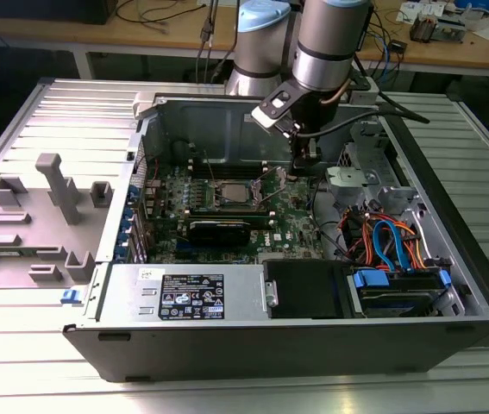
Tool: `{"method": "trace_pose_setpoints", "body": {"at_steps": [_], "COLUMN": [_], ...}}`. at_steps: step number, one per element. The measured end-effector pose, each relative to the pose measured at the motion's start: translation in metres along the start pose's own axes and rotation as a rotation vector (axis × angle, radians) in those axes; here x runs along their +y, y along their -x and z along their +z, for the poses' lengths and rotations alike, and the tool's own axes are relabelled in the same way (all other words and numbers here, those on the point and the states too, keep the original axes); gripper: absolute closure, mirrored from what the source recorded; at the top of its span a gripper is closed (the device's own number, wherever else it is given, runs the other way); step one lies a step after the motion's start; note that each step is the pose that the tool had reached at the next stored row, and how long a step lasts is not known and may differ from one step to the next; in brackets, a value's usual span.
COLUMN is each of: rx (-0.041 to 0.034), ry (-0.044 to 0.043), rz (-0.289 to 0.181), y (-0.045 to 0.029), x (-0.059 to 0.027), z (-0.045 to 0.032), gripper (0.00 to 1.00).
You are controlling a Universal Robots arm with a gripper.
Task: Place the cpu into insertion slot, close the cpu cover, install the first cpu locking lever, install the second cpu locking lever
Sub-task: 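Close the cpu cover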
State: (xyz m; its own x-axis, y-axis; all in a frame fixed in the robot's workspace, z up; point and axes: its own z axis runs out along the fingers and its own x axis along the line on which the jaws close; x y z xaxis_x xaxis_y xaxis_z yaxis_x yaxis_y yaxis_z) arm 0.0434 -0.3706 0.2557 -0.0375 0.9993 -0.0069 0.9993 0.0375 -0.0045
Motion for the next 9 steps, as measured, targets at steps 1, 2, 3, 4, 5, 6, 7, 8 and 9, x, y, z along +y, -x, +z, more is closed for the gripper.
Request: {"method": "trace_pose_setpoints", "body": {"at_steps": [1, 2, 3, 4, 5, 6, 7, 8, 9], "rx": [0.0002, 0.0002, 0.0001, 0.0002, 0.0003, 0.0004, 0.0005, 0.0005, 0.0006], "ry": [0.0001, 0.0, 0.0, 0.0, -0.0008, -0.0017, -0.0028, -0.0043, -0.0059], "rz": [0.0, -0.001, -0.002, -0.003, -0.003, -0.003, -0.004, -0.004, -0.005], "y": [-0.0001, -0.0003, -0.0003, -0.0003, -0.0003, -0.0004, -0.0004, -0.0004, -0.0004], "x": [0.0005, 0.0016, 0.0028, 0.0029, 0.0029, 0.003, 0.003, 0.003, 0.0025], "z": [0.0005, 0.0011, 0.0024, 0.004, 0.0056, 0.0068, 0.008, 0.0094, 0.0107], "gripper": [0.89, 0.89, 0.89, 0.89, 0.89, 0.89, 0.89, 0.89, 0.89]}}
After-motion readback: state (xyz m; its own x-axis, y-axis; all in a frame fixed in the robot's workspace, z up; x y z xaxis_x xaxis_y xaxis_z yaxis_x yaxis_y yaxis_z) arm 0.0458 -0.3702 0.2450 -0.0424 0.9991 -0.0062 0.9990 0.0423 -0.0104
